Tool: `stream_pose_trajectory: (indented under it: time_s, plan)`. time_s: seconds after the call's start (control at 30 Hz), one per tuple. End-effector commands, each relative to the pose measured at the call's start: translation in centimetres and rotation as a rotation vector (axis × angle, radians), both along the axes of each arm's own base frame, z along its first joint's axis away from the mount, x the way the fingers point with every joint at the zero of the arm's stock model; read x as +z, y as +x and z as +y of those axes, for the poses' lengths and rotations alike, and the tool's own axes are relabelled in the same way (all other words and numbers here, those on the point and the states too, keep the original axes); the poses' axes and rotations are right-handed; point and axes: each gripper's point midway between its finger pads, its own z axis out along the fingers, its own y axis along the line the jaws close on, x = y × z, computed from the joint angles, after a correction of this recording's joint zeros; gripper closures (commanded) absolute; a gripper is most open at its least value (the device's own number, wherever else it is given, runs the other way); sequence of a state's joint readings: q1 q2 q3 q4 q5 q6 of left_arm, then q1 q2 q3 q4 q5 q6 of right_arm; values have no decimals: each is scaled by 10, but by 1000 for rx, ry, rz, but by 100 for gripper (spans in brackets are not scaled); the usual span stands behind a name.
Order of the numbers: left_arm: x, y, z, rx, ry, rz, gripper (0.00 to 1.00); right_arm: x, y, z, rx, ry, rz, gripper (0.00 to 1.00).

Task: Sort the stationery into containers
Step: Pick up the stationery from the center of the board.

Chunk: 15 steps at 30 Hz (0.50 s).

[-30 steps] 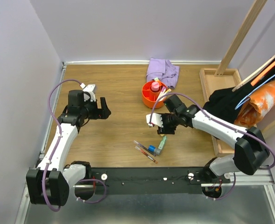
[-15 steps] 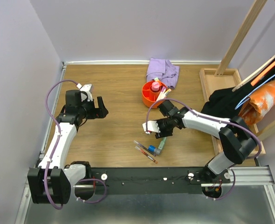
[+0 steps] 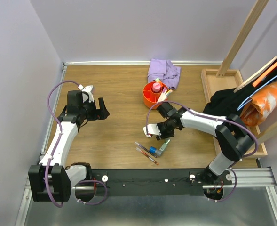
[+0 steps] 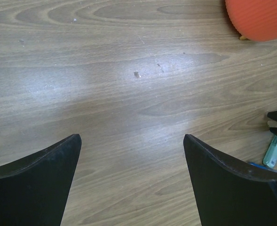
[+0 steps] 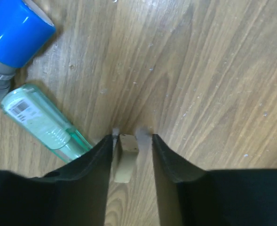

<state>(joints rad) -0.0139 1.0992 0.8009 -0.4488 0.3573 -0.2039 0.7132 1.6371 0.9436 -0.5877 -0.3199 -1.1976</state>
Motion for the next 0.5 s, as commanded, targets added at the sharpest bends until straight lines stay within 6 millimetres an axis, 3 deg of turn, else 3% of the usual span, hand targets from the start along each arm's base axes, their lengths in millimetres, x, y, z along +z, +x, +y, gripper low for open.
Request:
stream_pose_trajectory:
  time_s: [0.0, 0.07, 0.2, 0.3, 0.47]
  plan:
    - [7, 6, -3, -13, -20, -23, 1, -23, -10, -12, -7, -88, 70, 62]
    - [7, 6, -3, -11, -22, -23, 1, -24, -7, -10, -20, -85, 72, 69]
    - [8, 7, -4, -14, -25, -25, 1, -13, 1, -4, -37, -71, 57, 98]
    - [9, 9, -4, -17, -27, -33, 1, 4, 4, -1, -47, -60, 49, 99]
    - [16, 11, -6, -17, -37, -57, 1, 63, 23, 29, -109, 51, 28, 99]
